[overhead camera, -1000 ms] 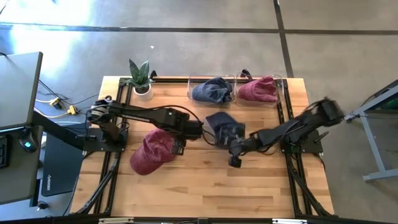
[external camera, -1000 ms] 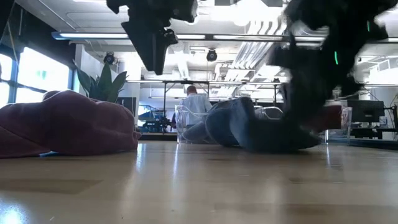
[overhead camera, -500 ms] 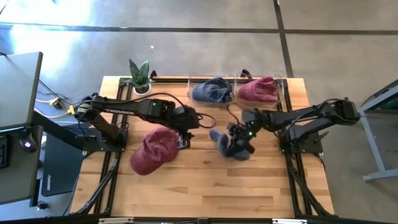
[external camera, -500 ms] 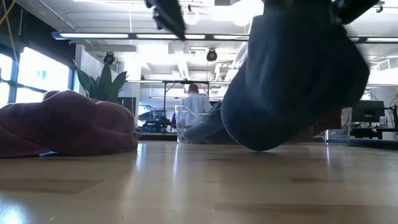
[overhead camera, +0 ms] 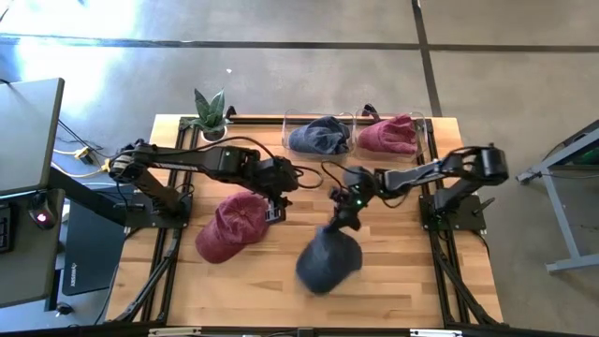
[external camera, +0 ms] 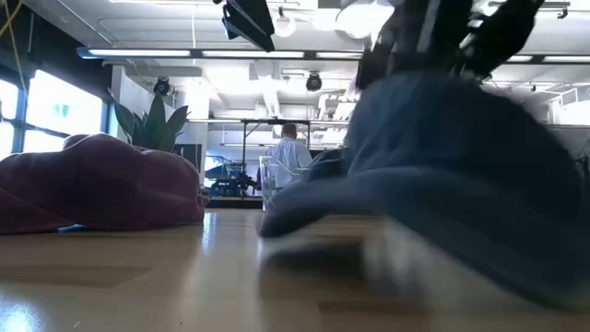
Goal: Pick & Place hat
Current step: Put the dark blue cap into the left transparent bin
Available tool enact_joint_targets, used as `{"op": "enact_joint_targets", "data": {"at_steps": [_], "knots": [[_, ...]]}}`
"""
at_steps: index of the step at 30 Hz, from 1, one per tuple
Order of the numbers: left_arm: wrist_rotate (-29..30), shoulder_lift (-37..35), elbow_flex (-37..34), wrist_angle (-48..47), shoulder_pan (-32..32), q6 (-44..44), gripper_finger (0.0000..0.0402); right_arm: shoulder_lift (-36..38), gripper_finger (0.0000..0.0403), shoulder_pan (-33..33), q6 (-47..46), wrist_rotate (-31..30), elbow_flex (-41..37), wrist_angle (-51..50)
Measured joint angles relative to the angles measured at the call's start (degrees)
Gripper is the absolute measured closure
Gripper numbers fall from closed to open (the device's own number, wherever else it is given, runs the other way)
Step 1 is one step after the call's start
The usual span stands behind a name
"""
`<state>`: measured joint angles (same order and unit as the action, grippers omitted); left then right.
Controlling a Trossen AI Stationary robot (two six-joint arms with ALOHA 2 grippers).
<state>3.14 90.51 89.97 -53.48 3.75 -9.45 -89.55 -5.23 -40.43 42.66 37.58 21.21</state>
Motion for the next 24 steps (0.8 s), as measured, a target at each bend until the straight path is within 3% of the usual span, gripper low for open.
{"op": "enact_joint_targets", "data": {"at_steps": [5, 11, 14, 21, 24], "knots": [[-0.8, 0.1, 0.0, -0.9, 0.0, 0.0, 0.0229, -5.4, 0.0332, -4.4, -0.1, -0.6, 0.0, -0.8], [-0.8, 0.1, 0.0, -1.1, 0.0, 0.0, 0.0229, -4.0, 0.0224, -10.0, -3.5, 11.5, 0.1, -1.7], [-0.6, 0.1, 0.0, -1.1, 0.0, 0.1, 0.0229, -0.9, 0.0189, -11.4, -4.8, 15.9, 0.1, -5.3], [0.6, 0.1, 0.0, -1.1, 0.0, 0.0, 0.0229, 8.0, 0.0179, -6.8, 6.3, 1.7, 0.1, -28.7], [2.1, 0.1, 0.0, -1.0, 0.0, -0.2, 0.0229, 9.0, 0.0183, -3.9, 9.4, -0.5, -1.1, -32.8]]}}
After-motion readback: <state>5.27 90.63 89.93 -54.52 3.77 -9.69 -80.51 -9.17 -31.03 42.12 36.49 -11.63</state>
